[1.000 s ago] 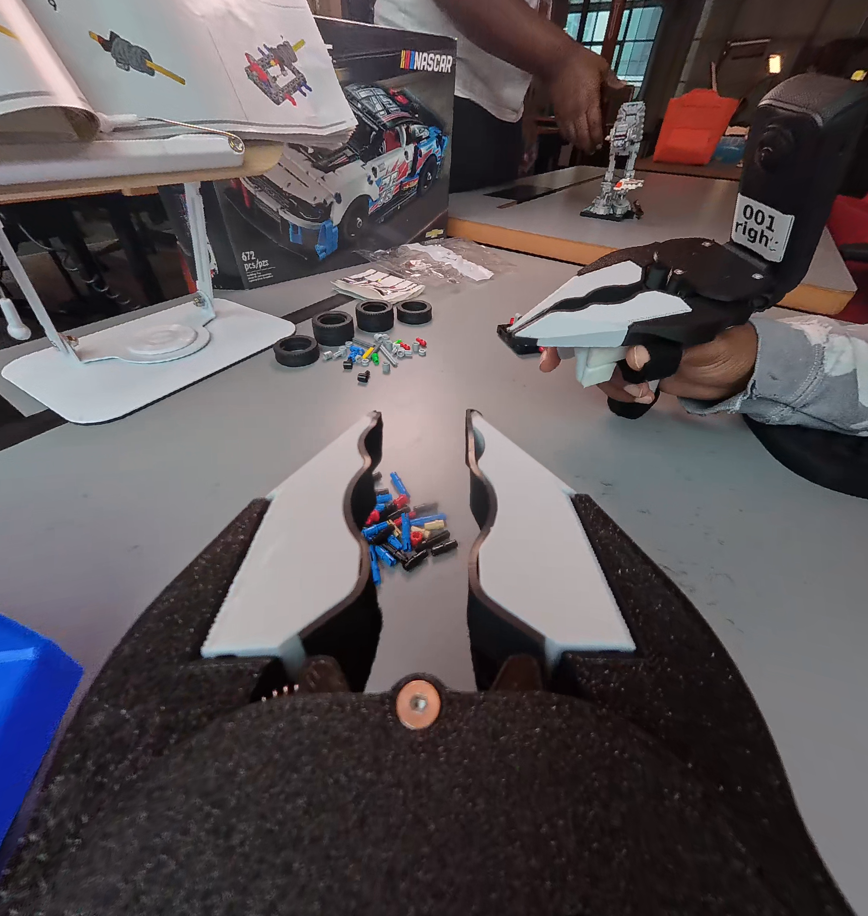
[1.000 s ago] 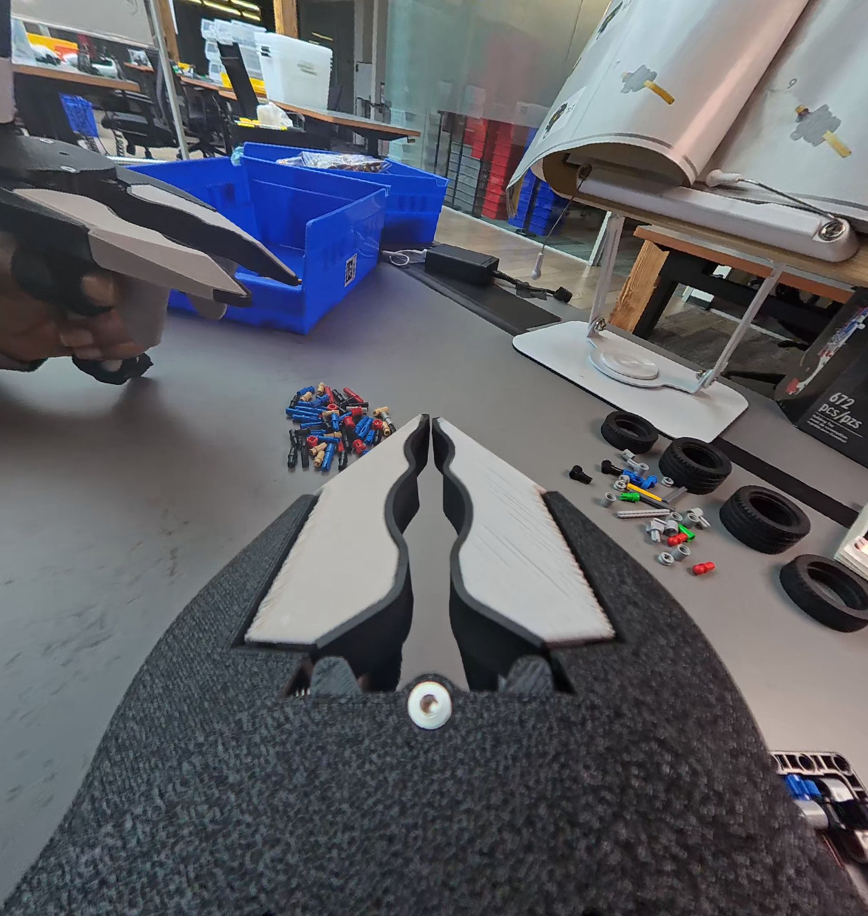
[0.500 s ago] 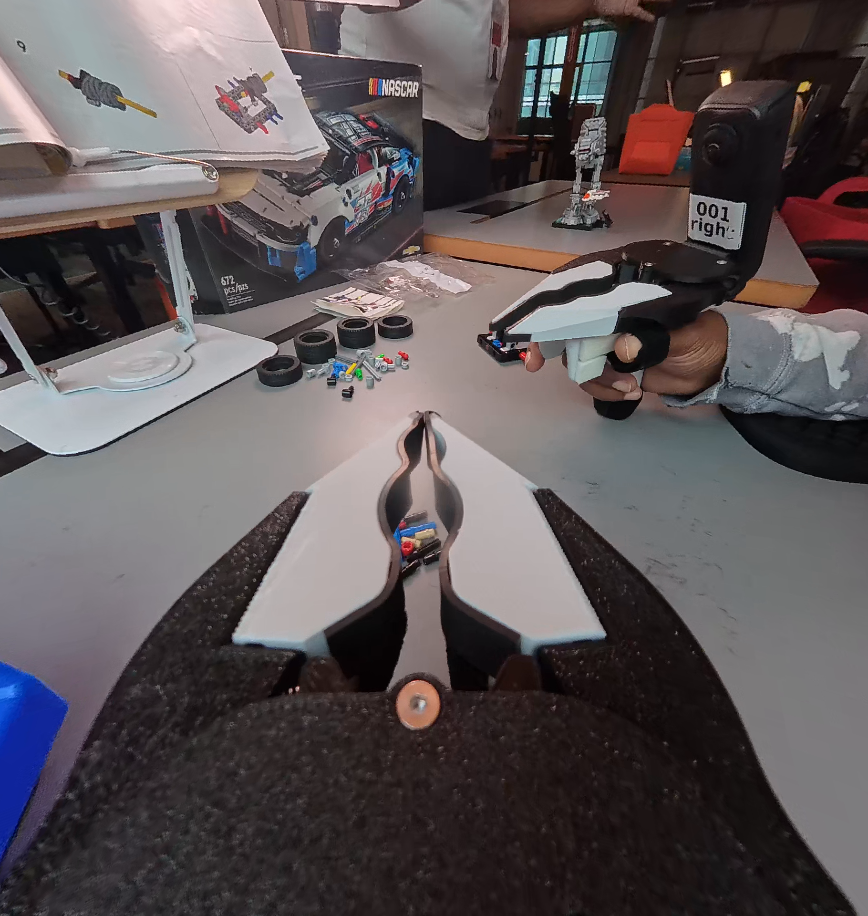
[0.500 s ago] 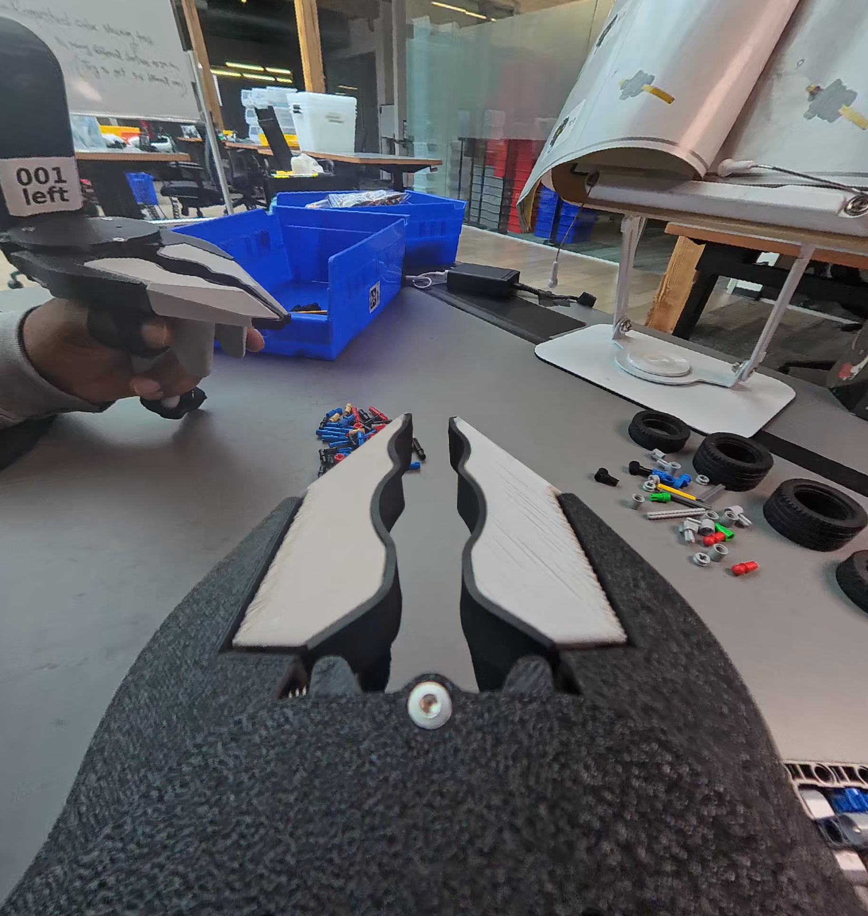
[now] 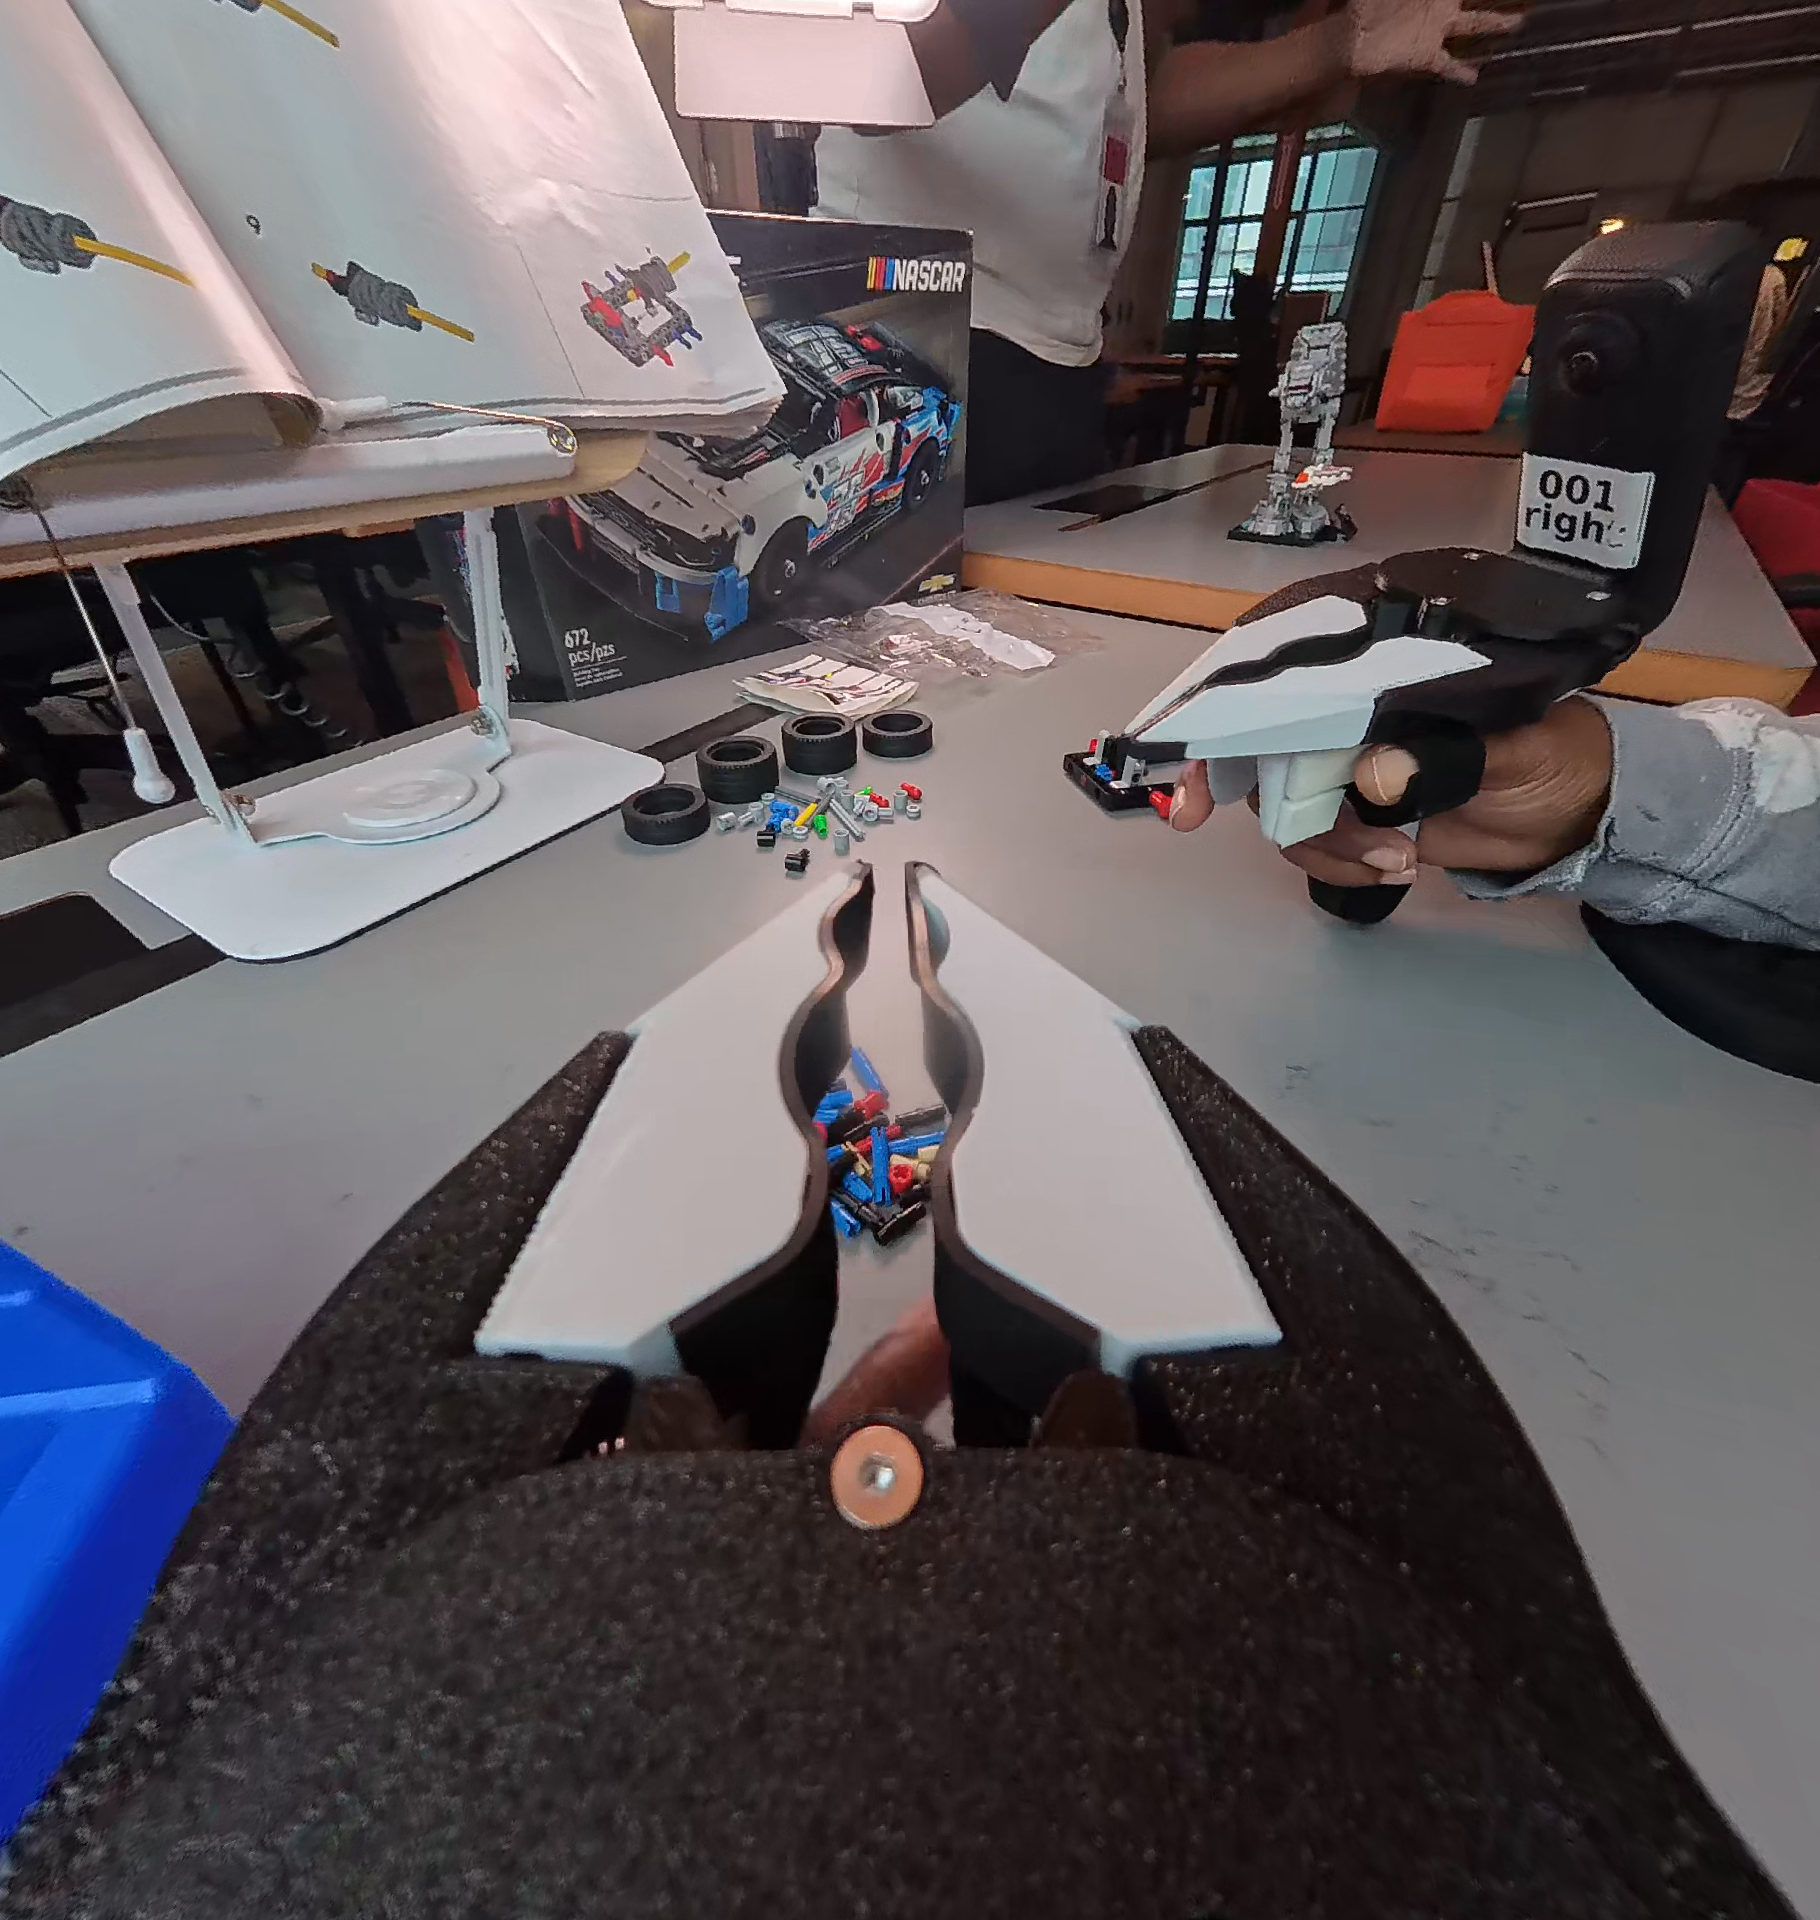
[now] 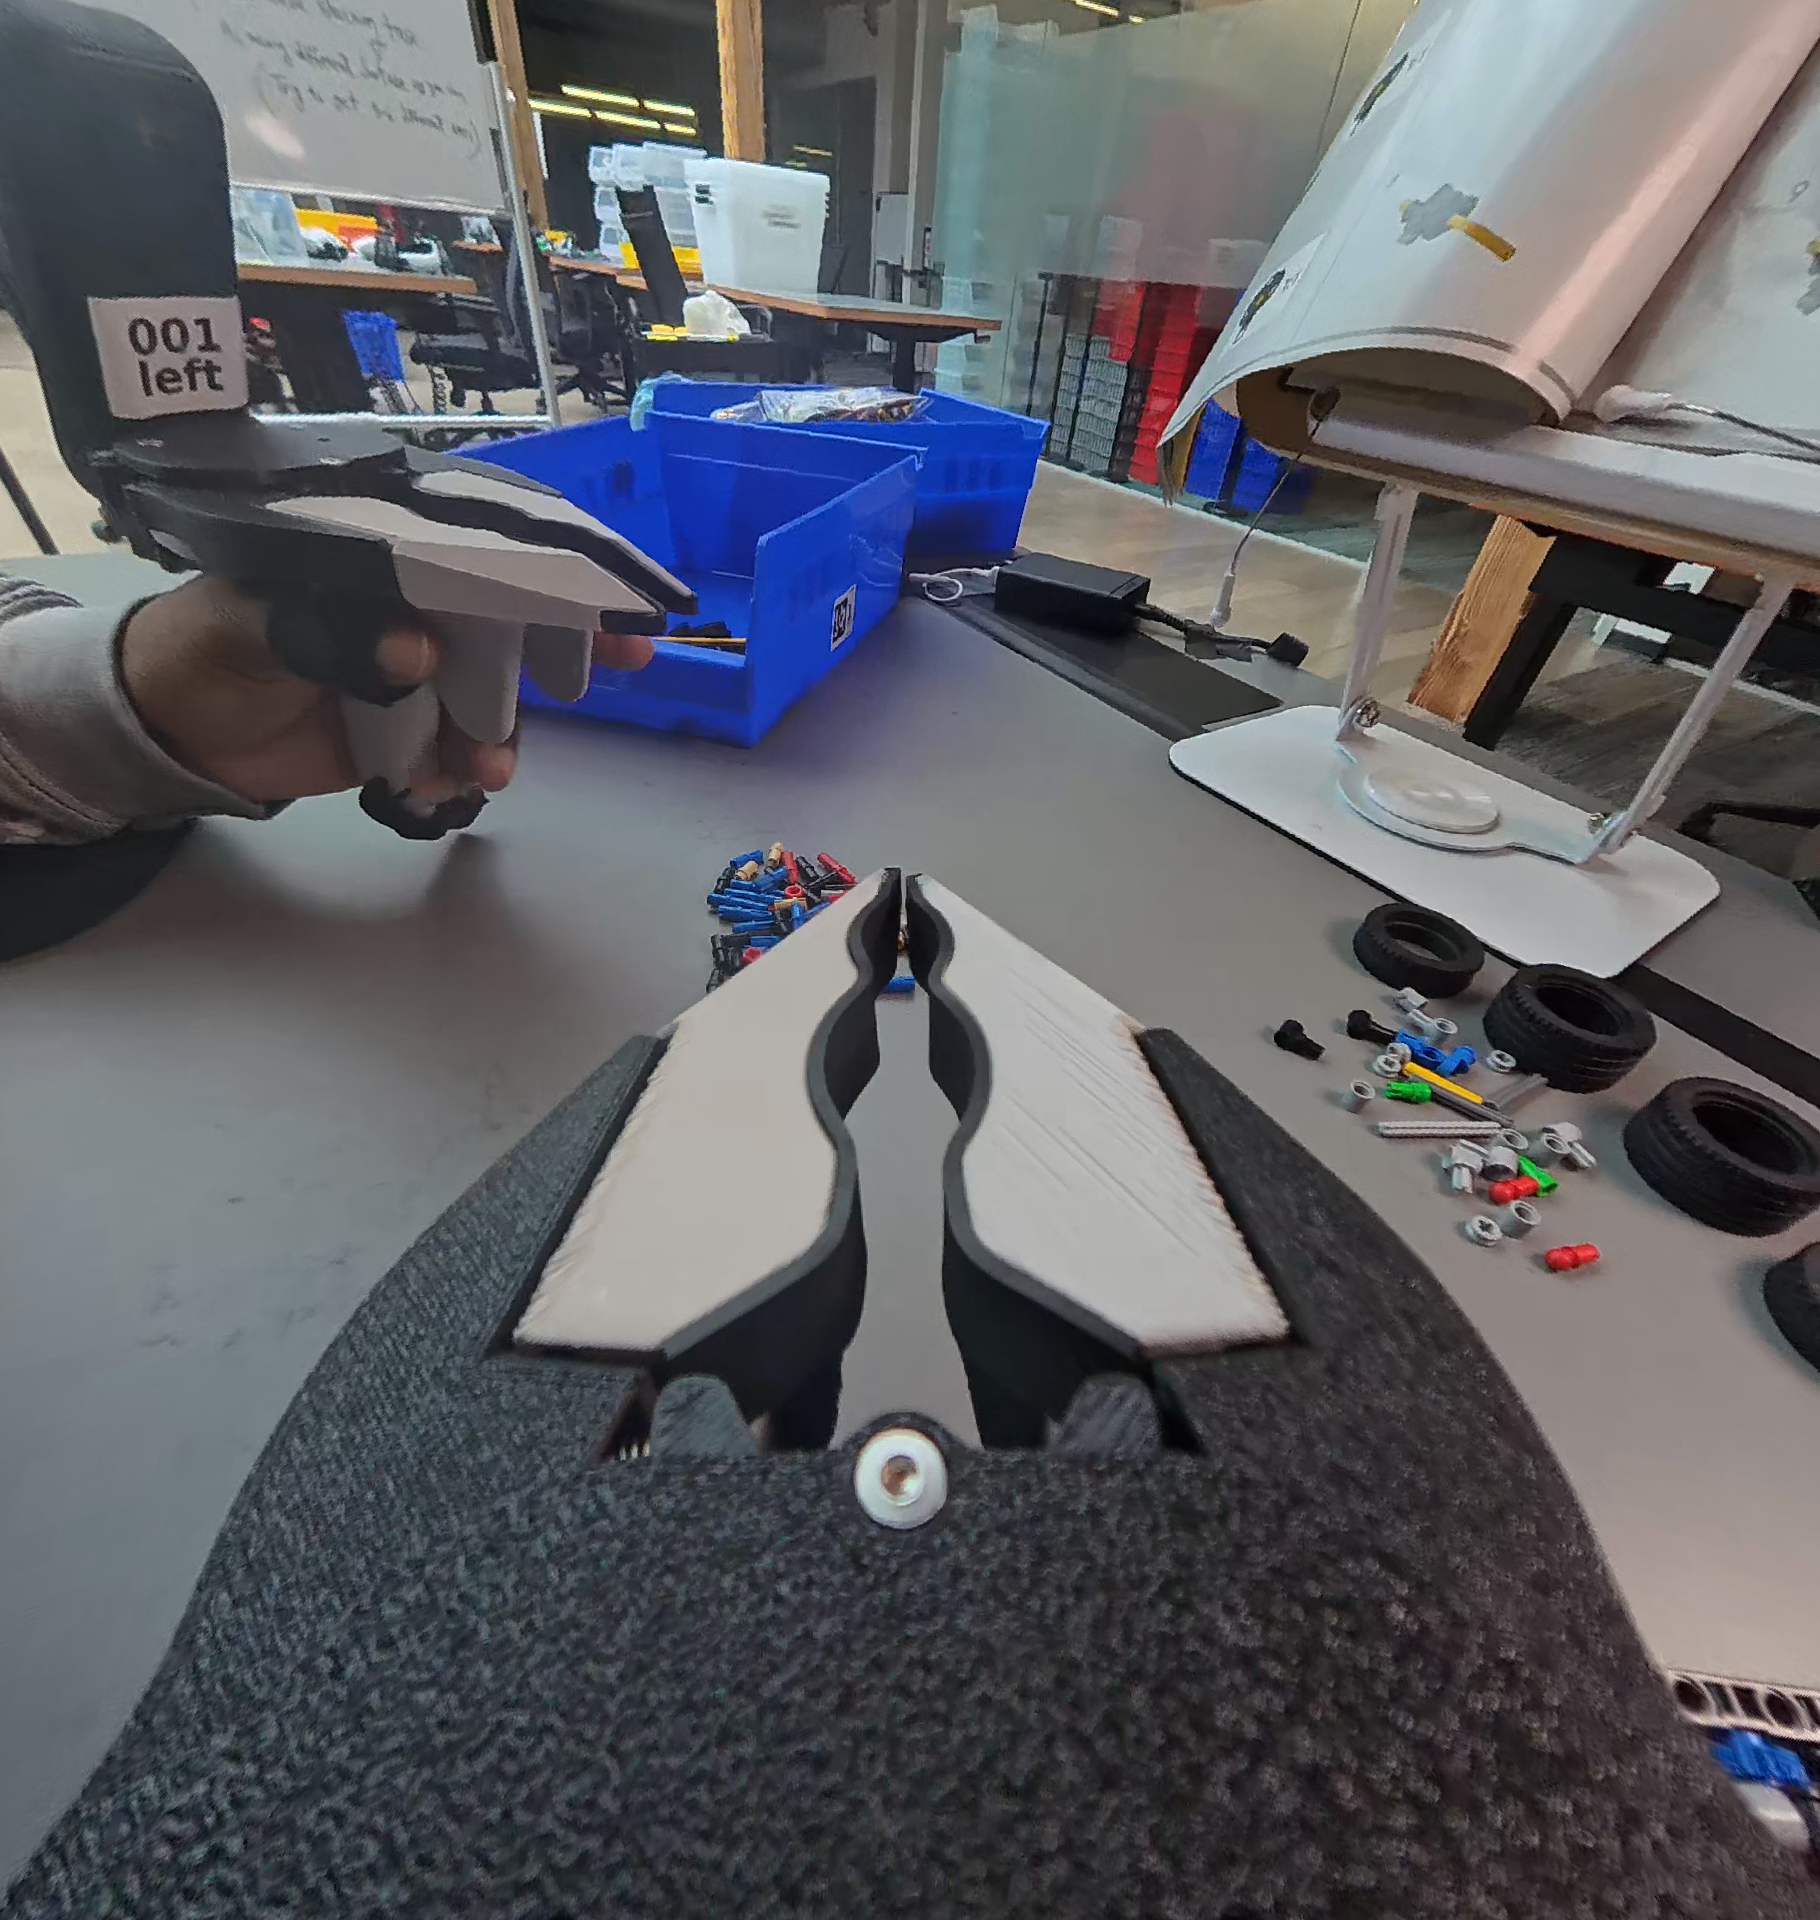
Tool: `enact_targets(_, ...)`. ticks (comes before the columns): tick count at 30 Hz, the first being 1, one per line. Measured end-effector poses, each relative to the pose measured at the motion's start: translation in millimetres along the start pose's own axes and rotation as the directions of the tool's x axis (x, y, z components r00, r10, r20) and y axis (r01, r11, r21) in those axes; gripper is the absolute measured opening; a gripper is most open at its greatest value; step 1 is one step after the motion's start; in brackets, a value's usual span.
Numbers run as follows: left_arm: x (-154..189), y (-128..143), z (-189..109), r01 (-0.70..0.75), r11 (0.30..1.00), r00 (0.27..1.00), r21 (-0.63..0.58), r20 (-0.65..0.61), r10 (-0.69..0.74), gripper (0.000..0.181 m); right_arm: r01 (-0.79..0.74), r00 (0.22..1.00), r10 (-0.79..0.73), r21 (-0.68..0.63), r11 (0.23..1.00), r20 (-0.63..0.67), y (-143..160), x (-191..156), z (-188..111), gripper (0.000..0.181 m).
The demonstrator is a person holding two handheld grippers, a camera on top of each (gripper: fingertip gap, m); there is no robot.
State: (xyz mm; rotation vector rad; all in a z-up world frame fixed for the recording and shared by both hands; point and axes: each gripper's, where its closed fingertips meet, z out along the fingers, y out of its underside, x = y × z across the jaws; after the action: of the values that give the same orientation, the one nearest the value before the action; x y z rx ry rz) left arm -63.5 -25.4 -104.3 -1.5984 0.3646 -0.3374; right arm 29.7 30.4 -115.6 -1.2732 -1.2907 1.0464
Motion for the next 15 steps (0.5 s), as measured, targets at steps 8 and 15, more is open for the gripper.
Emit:
enact_targets(8,-6,-6,-4,0.002,1.000,1.000,0.011,0.028,-0.002,0.025,0.083,0.989,-0.129,-0.454,0.887,-0.072,21,54,-75,0.045)
enact_targets(15,0,3,-1,0.064,0.997,0.997,-0.031,-0.034,-0.065,0.025,0.003,0.996,-0.066,-0.759,0.651,-0.053,113,60,-153,0.054)
